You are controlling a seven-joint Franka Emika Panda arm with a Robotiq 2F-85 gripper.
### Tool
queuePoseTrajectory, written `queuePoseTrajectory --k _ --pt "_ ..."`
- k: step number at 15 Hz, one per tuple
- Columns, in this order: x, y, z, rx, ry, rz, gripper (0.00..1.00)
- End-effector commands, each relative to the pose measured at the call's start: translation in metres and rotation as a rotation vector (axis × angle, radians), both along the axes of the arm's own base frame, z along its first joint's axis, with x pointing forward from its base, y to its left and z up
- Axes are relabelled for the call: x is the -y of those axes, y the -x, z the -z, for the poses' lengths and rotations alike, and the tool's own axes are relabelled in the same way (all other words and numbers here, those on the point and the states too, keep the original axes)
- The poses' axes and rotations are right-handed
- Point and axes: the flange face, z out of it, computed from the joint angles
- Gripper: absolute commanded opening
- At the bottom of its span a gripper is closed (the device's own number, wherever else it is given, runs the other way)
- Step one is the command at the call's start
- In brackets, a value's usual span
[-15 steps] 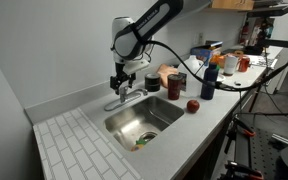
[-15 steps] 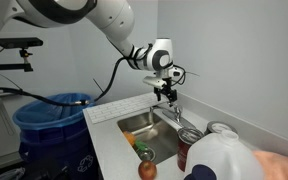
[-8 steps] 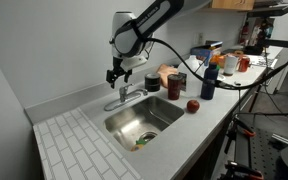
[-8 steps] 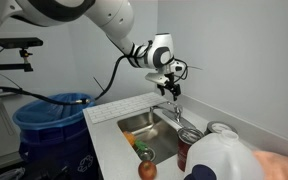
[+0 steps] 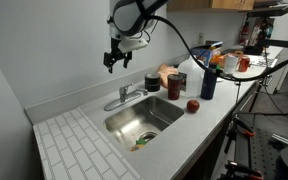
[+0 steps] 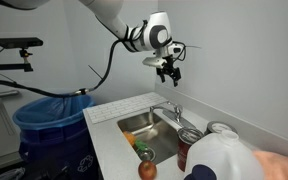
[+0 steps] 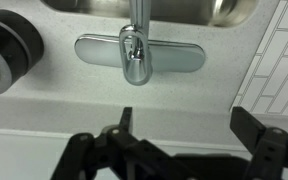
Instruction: Close the tap
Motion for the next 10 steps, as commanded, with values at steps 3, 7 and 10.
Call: queuePoseTrajectory --k 3,7,10 --pt "-0.002 0.051 -0.042 -0.066 0.015 0.011 1.00" --pt "-0.008 0.085 -0.048 -0.107 -0.004 0.003 1.00" --pt "-0.013 0.107 -0.047 -0.122 -0.012 -0.007 1.00"
